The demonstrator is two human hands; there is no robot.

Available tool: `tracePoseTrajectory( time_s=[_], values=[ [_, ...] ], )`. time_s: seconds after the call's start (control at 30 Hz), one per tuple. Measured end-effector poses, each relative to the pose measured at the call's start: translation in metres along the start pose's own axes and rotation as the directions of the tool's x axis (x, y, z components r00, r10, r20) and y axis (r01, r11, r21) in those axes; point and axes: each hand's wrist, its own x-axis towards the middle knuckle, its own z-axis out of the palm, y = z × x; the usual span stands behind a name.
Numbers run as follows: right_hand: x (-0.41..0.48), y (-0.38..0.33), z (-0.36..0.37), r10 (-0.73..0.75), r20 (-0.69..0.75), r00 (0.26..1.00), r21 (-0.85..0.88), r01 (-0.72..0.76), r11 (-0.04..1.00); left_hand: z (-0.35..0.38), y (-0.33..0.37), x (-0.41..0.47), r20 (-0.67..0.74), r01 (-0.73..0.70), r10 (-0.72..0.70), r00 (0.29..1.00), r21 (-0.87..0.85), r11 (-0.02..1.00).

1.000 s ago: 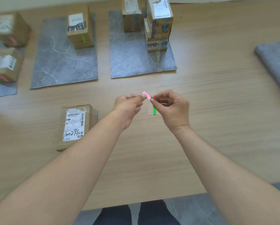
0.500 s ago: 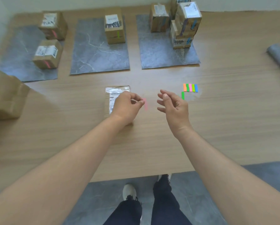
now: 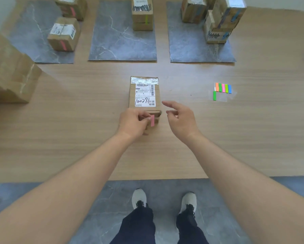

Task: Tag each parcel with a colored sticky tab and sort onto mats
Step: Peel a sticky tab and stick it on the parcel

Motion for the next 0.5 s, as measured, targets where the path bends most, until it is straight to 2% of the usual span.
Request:
tracePoseTrajectory(
  time_s=[0.13,0.3,0.5],
  values=[
    [0.005,0.009,0.008,-0.149,0.108,0.983,-0.203,0.169,0.964,0.008,-0.012,0.002,-0.038,-0.014,0.013,0.999,-0.006,1.0],
    [0.011,0.016,0.016,-0.222,0.185,0.957,-0.363,0.277,0.889,0.018,-0.022,0.014,-0.1,-0.038,0.046,0.994,0.073,0.997],
    [0.021,0.019,0.026,-0.359,0.125,0.925,-0.419,0.377,0.826,0.024,-0.018,0.016,-0.128,-0.043,0.066,0.99,0.179,0.983]
  ],
)
